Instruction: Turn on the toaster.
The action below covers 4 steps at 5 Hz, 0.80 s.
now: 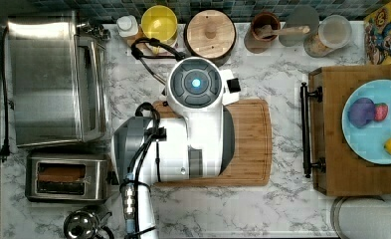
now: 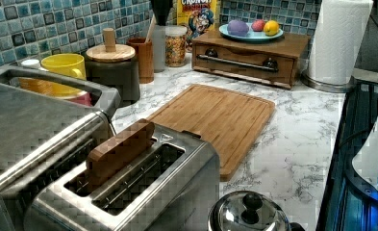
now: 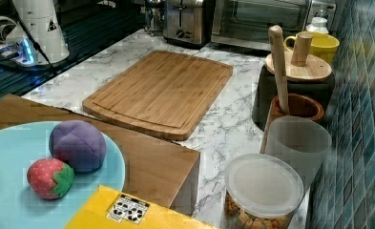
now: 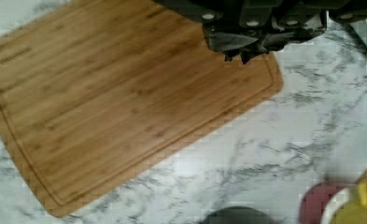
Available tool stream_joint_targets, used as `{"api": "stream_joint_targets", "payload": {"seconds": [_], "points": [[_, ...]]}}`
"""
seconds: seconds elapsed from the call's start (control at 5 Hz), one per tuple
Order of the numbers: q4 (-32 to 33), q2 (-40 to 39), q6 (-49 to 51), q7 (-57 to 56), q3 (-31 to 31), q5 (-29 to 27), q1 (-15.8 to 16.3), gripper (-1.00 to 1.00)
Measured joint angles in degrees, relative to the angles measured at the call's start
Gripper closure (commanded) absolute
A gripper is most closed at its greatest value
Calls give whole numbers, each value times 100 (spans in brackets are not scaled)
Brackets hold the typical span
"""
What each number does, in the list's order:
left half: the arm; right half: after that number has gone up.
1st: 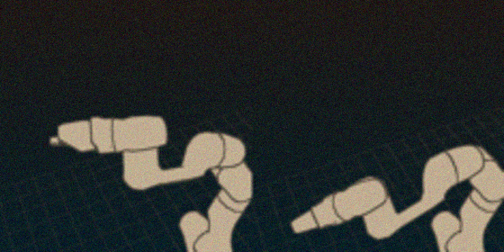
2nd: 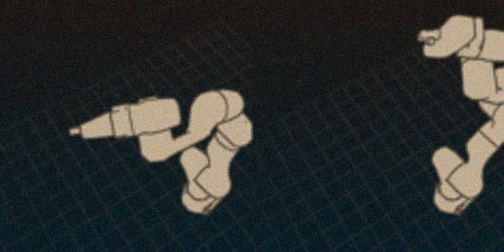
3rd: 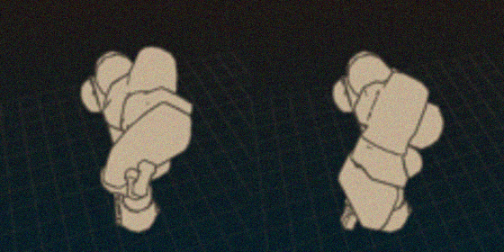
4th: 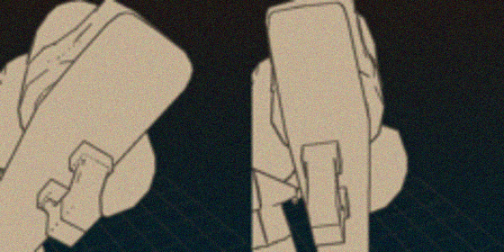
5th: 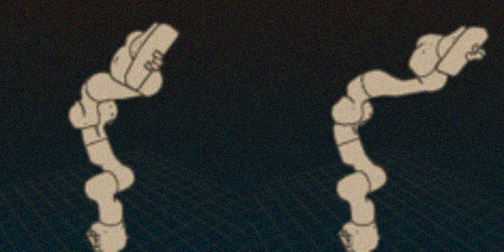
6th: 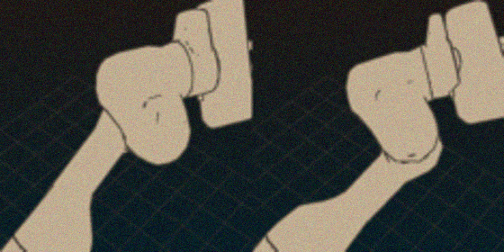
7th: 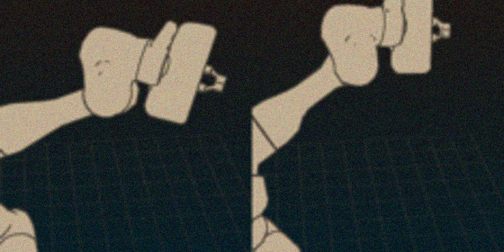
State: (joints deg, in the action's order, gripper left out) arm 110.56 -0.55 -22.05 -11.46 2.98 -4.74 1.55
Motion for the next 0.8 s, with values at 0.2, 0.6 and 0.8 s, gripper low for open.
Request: {"api": "stream_joint_targets", "payload": {"seconds": [0.2,0.6,0.8], "points": [[274,117,-162,-191,198,-234,11,100],[1063,575,-407,-259,445,-264,436,100],[1376,800,-418,-538,679,-408,604,100]]}}
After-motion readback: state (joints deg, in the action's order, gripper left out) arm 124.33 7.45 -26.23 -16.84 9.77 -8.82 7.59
